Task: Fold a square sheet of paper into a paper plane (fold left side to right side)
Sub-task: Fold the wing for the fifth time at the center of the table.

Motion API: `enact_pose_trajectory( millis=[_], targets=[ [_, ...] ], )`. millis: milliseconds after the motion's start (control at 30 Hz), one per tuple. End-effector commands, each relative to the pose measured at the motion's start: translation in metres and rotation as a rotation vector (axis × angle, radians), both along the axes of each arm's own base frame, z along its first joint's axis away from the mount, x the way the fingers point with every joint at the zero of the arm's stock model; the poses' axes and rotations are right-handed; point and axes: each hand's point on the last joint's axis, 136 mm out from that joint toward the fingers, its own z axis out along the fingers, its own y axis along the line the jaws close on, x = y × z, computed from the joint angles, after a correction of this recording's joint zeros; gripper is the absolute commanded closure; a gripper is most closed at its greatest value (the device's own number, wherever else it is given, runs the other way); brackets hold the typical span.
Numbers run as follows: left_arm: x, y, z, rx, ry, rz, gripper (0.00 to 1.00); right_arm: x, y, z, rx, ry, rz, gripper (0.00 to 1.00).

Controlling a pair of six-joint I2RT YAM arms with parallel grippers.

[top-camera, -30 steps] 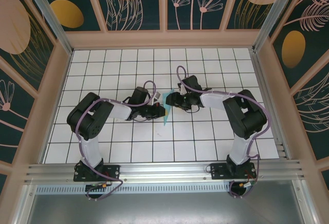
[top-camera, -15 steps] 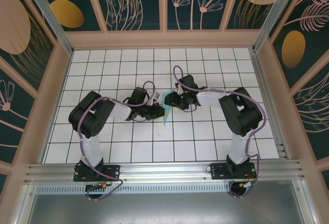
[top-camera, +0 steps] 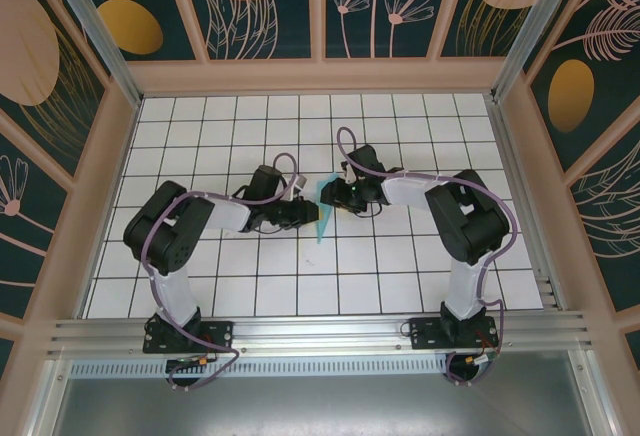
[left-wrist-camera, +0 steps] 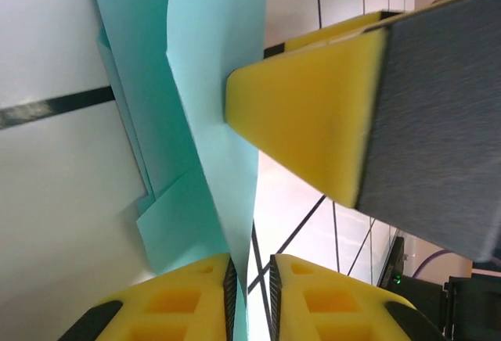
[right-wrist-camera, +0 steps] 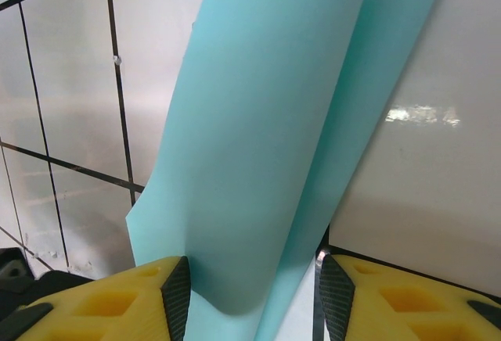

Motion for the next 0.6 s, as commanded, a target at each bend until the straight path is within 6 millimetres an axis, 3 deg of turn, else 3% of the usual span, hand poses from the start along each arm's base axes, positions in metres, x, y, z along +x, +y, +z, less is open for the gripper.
enact_pose_trajectory(
  millis=[0,200,567],
  targets=[
    [0.007,0.011,0.012,0.023,-0.045,0.012,0.75,-0.006,-0.003,-0.021,-0.053,0.045,-0.009,0.48],
    [0.029,0.025,0.010,0.039,-0.034,0.068,0.71,-0.007,-0.002,-0.021,-0.051,0.045,-0.006,0.48],
    [0.056,0.010,0.004,0.018,-0.020,0.063,0.68,-0.008,-0.003,-0.023,-0.055,0.048,-0.002,0.48]
  ],
)
